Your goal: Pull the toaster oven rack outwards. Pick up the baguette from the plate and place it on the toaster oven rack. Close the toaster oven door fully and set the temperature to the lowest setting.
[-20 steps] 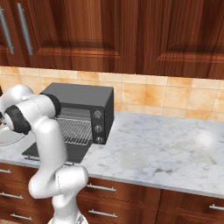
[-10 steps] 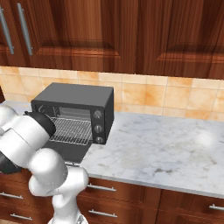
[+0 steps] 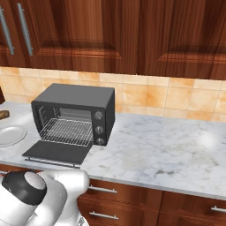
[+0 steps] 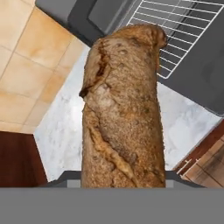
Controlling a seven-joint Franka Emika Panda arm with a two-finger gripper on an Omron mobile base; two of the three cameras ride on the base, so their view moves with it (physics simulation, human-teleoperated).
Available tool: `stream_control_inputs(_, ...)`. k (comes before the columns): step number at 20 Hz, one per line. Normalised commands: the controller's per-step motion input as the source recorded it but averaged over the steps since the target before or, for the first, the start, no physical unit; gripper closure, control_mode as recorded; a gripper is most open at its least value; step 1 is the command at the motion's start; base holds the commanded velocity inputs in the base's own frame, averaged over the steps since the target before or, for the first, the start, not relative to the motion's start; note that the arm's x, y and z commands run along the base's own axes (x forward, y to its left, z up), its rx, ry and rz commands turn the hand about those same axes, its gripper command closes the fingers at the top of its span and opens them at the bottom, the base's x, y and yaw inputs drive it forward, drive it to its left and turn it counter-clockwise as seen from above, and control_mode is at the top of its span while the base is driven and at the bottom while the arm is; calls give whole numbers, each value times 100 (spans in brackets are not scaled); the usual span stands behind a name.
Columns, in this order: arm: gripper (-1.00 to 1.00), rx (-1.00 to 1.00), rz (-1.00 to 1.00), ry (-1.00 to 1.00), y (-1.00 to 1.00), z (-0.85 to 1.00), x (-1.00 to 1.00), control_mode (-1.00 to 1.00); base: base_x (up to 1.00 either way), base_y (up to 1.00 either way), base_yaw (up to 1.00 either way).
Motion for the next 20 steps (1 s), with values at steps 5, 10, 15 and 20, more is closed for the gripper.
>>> stream_control_inputs(5, 100, 15, -34, 1, -89, 40, -40, -100, 0, 0, 0)
stream_control_inputs(10, 100, 18, -19, 8, -75, 38, 4, -100, 0, 0, 0)
stream_control_inputs(15, 100, 16, -4, 1, -59, 6, 28, -100, 0, 0, 0)
stream_control_inputs(20, 100, 12, -7, -13, -54, -31, 22, -100, 0, 0, 0)
